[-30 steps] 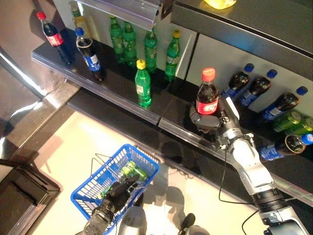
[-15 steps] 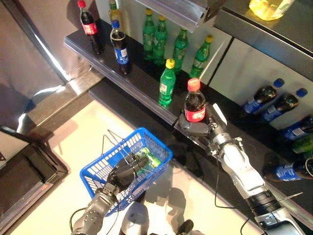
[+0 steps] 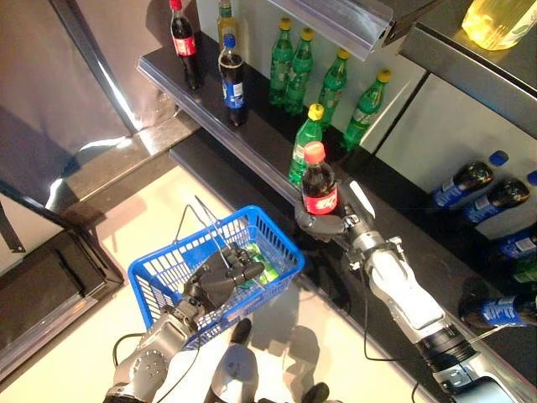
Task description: Pick up the drink and place into the basket.
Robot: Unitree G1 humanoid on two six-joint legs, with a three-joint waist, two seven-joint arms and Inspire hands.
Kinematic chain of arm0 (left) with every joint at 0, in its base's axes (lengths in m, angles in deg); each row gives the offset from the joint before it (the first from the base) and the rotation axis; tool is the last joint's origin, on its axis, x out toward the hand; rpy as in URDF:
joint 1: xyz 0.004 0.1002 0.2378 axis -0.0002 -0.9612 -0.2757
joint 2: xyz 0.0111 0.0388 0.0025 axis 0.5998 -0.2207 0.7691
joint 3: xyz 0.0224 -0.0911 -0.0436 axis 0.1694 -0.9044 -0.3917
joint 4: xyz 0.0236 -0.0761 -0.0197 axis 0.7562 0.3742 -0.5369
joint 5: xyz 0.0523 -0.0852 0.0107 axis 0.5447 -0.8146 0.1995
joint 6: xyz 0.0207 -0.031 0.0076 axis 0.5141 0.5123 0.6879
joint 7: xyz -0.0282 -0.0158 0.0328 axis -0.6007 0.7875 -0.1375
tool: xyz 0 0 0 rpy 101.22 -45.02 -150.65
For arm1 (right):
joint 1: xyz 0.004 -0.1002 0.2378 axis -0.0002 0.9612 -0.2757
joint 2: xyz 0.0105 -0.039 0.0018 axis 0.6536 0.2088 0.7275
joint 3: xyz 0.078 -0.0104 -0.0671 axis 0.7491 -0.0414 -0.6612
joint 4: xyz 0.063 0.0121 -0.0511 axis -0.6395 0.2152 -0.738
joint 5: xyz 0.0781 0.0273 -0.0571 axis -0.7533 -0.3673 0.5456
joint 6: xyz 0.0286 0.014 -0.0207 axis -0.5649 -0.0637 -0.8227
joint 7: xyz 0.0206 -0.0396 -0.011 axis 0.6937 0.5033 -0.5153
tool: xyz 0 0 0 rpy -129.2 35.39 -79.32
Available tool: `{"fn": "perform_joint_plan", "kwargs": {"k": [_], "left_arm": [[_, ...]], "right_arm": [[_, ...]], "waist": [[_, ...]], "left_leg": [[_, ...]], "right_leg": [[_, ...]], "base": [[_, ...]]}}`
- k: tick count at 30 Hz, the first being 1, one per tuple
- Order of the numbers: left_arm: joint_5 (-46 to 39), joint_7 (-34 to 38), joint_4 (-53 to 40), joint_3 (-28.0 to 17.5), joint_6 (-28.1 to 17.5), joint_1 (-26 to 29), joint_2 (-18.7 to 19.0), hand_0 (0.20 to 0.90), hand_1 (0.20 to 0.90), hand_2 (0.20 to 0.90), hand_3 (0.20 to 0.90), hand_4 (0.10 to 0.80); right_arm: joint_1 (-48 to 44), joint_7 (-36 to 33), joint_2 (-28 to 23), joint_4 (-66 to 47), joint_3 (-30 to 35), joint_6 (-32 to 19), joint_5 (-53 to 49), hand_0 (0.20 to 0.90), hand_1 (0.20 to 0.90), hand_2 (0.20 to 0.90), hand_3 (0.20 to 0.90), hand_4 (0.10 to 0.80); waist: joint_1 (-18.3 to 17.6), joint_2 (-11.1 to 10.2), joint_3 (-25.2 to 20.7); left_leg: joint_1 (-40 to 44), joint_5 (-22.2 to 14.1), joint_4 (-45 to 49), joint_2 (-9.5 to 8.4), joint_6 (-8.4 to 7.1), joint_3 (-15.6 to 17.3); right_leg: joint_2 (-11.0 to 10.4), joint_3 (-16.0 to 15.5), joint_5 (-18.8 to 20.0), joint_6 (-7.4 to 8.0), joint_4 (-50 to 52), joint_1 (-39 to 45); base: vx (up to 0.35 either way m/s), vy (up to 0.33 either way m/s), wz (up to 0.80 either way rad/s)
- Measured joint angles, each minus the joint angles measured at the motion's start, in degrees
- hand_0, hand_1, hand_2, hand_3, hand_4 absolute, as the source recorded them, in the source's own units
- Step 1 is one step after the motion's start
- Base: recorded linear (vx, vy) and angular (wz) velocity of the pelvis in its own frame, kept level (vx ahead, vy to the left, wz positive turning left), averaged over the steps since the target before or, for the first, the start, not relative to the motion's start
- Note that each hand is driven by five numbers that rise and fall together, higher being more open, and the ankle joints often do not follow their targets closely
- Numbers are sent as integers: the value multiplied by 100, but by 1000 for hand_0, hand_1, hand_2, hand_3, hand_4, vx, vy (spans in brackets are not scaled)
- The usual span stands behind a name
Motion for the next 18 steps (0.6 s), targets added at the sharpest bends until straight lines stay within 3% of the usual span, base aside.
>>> {"fn": "perform_joint_plan", "kwargs": {"k": [18], "left_arm": [[11,-531,-676,439,409,0,441,300,300,300,200,100]], "right_arm": [[-58,224,37,0,-833,24,149,300,300,300,200,100]], "waist": [[188,-139,-80]], "left_leg": [[-46,8,0,-5,-15,-106]], "right_leg": [[8,1,-62,4,-1,-3]], "base": [[2,1,2]]}}
